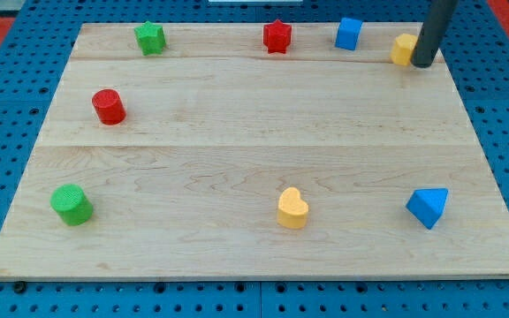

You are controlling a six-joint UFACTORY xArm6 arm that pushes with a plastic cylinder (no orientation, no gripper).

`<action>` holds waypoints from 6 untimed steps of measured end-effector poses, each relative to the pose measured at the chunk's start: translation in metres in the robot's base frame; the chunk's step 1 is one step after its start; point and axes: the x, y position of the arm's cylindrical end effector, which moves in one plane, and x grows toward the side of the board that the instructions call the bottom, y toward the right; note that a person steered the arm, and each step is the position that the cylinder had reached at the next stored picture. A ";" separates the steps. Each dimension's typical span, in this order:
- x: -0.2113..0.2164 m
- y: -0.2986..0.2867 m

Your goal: Keep arm at center of the board

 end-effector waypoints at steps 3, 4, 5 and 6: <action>-0.035 -0.013; 0.005 -0.016; 0.037 -0.033; 0.064 -0.100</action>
